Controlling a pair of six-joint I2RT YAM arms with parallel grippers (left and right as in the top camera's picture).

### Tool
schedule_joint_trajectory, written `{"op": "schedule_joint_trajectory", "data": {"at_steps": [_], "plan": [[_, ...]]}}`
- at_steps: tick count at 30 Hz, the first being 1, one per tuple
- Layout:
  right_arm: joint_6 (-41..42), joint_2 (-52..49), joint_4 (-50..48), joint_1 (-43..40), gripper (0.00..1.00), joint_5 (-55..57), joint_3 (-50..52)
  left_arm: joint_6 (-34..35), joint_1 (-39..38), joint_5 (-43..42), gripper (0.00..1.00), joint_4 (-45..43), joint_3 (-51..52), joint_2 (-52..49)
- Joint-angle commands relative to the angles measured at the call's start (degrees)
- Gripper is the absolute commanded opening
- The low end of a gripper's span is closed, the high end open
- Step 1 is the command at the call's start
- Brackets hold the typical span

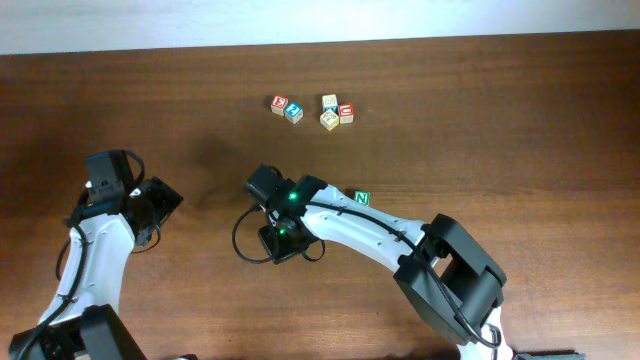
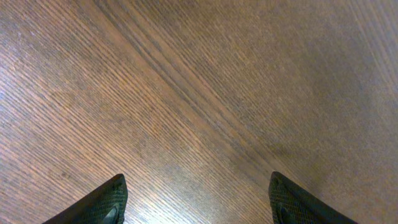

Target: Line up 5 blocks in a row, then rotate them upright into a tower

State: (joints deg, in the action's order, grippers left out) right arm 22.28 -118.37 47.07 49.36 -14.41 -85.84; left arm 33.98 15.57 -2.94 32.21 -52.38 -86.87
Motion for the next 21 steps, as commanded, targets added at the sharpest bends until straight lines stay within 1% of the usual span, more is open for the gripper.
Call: {"op": "schedule_joint_trajectory", "data": {"at_steps": [1, 10, 15, 21], "plan": [[0.7, -0.5, -0.9, -1.3, 0.04, 1.6, -0.6, -0.9, 0.2, 0.4, 0.71, 0.6, 0.0, 0.7], [0.8, -1.0, -0.9, -3.2, 0.05, 1.1, -0.6, -0.9, 0.2, 0.4, 0.7, 0.9, 0.0, 0.7], [-2.5, -1.0, -0.1, -4.8, 0.04, -1.9, -0.7, -2.0, 0.2, 0.4, 0.7, 1.3, 0.0, 0.7], [-7.1, -1.0, 4.0, -5.2, 0.04, -2.5, -1.8, -2.0, 0.2, 0.4, 0.7, 1.5, 0.0, 0.7]]}}
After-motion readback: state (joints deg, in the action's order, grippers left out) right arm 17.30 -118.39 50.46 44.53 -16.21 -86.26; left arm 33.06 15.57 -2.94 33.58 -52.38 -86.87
